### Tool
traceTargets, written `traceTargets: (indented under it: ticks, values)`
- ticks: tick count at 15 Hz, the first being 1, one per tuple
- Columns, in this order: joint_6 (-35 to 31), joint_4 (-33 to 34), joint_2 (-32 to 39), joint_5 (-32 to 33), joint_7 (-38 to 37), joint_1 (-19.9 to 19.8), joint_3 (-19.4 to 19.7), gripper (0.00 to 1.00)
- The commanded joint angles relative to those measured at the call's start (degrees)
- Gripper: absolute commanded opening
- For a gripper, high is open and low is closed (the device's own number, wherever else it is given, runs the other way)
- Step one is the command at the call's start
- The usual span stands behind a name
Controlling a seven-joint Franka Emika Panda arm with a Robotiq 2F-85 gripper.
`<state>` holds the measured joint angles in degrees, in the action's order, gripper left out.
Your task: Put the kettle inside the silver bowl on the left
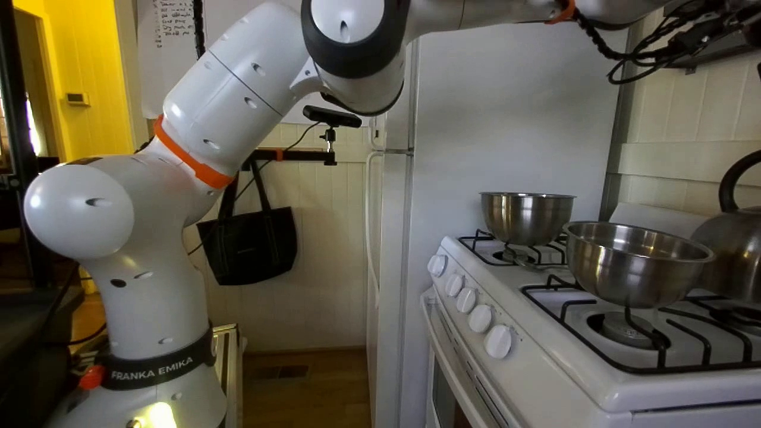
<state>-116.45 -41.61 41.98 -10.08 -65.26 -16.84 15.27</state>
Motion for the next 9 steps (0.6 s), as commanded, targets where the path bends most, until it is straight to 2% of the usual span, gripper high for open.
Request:
traceTargets:
  ticks: [1, 2, 3, 6, 9]
  values:
    - [3.1, 8.5, 5.1, 2.7, 0.5, -1.7, -1.7, 1.0]
    - [4.2, 9.6, 5.0, 2.0, 1.9, -2.5, -2.9, 1.0]
    - [0.7, 4.4, 3.1, 1.4, 0.6, -0.7, -0.8, 1.0]
    - [2.1, 6.4, 3.4, 1.5, 1.5, -1.4, -1.8, 1.0]
    - [-0.9, 7.1, 5.0, 0.6, 0.3, -0.8, -2.7, 1.0]
